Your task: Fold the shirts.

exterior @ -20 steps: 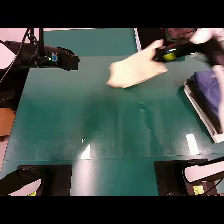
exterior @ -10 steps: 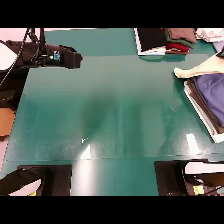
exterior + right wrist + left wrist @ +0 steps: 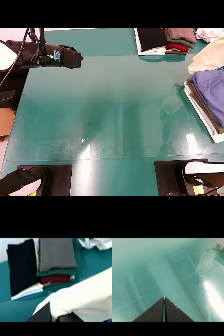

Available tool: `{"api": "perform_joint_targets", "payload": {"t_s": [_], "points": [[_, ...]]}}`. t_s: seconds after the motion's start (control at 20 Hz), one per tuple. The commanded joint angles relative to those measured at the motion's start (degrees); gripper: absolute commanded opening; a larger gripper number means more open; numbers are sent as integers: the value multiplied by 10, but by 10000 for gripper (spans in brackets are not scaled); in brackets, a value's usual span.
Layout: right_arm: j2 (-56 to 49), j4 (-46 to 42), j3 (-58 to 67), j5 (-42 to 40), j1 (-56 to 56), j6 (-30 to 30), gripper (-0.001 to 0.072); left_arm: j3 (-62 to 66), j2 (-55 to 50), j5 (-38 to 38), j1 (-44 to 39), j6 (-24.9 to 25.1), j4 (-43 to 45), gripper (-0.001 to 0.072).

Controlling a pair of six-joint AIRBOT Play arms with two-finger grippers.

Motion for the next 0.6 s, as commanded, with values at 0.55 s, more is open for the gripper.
{"api": "perform_joint_targets", "payload": {"t_s": [0.55], "points": [[240,-152,-353,76,-187,-121,18,0,0,-19,0,2,0,25]]}}
